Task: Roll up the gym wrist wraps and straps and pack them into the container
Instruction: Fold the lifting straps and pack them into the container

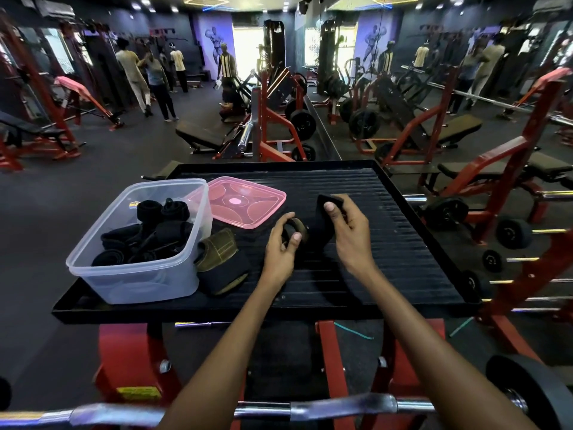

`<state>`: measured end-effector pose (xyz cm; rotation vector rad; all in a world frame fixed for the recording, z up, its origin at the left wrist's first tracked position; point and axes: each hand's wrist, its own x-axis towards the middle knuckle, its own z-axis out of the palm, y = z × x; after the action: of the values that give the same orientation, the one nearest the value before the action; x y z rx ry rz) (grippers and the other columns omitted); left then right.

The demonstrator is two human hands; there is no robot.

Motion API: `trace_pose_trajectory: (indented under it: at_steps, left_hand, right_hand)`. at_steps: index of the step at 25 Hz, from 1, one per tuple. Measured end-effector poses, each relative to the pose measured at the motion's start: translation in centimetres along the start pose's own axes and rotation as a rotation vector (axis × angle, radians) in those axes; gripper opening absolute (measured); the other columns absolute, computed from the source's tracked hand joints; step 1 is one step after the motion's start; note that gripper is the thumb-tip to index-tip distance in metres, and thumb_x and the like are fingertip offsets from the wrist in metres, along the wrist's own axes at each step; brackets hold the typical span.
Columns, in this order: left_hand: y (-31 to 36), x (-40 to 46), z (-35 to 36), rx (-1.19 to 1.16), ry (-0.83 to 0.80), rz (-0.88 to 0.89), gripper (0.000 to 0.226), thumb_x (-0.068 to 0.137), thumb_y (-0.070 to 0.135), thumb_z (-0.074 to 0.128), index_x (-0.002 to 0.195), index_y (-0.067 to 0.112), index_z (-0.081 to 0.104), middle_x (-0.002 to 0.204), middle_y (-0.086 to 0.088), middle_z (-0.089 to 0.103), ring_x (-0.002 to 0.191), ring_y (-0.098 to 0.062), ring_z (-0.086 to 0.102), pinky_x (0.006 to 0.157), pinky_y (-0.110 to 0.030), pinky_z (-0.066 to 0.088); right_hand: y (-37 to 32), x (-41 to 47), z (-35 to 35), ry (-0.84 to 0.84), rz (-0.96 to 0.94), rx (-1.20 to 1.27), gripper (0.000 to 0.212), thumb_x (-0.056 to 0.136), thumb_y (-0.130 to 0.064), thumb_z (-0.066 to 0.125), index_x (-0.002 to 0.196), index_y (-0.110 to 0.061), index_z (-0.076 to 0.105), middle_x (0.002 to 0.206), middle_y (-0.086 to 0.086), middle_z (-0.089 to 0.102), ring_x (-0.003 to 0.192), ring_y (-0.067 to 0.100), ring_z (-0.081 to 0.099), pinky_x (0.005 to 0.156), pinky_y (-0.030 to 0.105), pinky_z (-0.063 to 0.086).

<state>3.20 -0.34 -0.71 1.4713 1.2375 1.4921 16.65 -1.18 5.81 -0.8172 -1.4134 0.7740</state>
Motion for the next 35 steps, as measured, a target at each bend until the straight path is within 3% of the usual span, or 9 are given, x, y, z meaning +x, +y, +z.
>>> trace_pose_trajectory:
  at_steps: [7,12,15,18,21,25,30,33,35]
  left_hand:
    - [0.0,-0.1,-0.2,-0.119,-0.053,-0.068,0.033,0.087,0.031,0.051,0.117,0.044,0.051,0.127,-0.006,0.053,0.115,-0.022,0.051,0.106,-0.059,0.036]
    - [0.4,-0.7,-0.2,0.016,-0.177,-0.010,0.043,0.078,0.059,0.060,0.118,0.045,0.052,0.106,0.006,0.055,0.094,-0.008,0.053,0.088,-0.032,0.044]
    - [0.9,-0.8,-0.3,0.007,-0.221,0.004,0.037,0.088,0.029,0.054,0.123,0.039,0.050,0.128,-0.002,0.052,0.122,-0.022,0.049,0.108,-0.042,0.036]
    - [1.2,-1.0,-0.3,0.005,-0.283,0.031,0.047,0.090,-0.001,0.046,0.128,0.026,0.043,0.136,0.004,0.045,0.130,-0.010,0.041,0.110,-0.024,0.030]
    - [1.5,-1.2,-0.2,0.036,-0.290,-0.008,0.057,0.089,-0.011,0.044,0.129,0.030,0.037,0.133,0.019,0.040,0.125,0.007,0.037,0.101,-0.008,0.030]
    - [1.7,-1.3,0.0,0.063,-0.244,0.035,0.059,0.082,-0.012,0.044,0.129,0.024,0.042,0.131,0.011,0.042,0.123,0.008,0.038,0.101,-0.002,0.028]
    - [1.3,-1.1,0.3,0.037,-0.201,0.083,0.050,0.076,-0.001,0.044,0.121,0.019,0.048,0.128,-0.002,0.046,0.123,-0.009,0.044,0.103,-0.014,0.034]
    - [0.9,-0.8,0.0,0.005,-0.068,0.050,0.047,0.076,0.003,0.048,0.118,0.025,0.048,0.128,-0.005,0.046,0.123,-0.015,0.044,0.110,-0.031,0.034]
    - [1.0,-0.5,-0.4,0.060,-0.042,0.051,0.047,0.069,0.004,0.049,0.113,0.021,0.050,0.121,-0.006,0.048,0.119,-0.016,0.045,0.110,-0.036,0.032]
  right_hand:
    - [0.8,-1.8,-0.9,-0.003,0.023,0.026,0.013,0.096,-0.018,0.051,0.090,-0.022,0.061,0.084,-0.009,0.062,0.082,0.003,0.055,0.075,0.021,0.044]
    - [-0.1,-0.4,-1.6,0.032,0.000,-0.039,0.011,0.095,-0.018,0.053,0.092,-0.024,0.062,0.090,-0.003,0.065,0.088,0.011,0.059,0.079,0.030,0.047]
    - [0.8,0.7,-2.0,0.055,0.039,-0.134,0.012,0.091,-0.016,0.059,0.099,-0.013,0.067,0.098,0.004,0.068,0.094,0.017,0.063,0.083,0.030,0.049]
    - [2.0,1.8,-2.2,0.028,0.147,-0.228,0.013,0.087,-0.014,0.063,0.098,-0.009,0.069,0.096,0.005,0.069,0.091,0.017,0.063,0.078,0.022,0.048]
    - [3.0,2.3,-2.3,-0.099,0.246,-0.260,0.014,0.084,-0.007,0.067,0.097,-0.010,0.066,0.083,0.000,0.064,0.075,0.006,0.058,0.071,0.018,0.044]
    - [3.2,3.4,-2.7,-0.301,0.329,-0.283,0.012,0.084,-0.006,0.066,0.082,-0.018,0.064,0.075,-0.005,0.060,0.066,-0.006,0.053,0.070,0.015,0.041]
    - [2.2,4.1,-2.5,-0.517,0.520,-0.504,0.030,0.097,-0.030,0.047,0.106,-0.010,0.067,0.110,0.003,0.066,0.099,0.012,0.057,0.076,0.012,0.043]
    - [2.1,3.2,-2.1,-0.411,0.783,-0.257,0.057,0.089,-0.059,0.047,0.111,-0.009,0.062,0.103,0.006,0.063,0.095,0.023,0.062,0.067,0.034,0.056]
    - [2.1,2.2,-1.6,-0.327,0.868,-0.043,0.046,0.086,-0.048,0.061,0.105,-0.006,0.058,0.098,0.011,0.057,0.087,0.023,0.061,0.063,0.038,0.059]
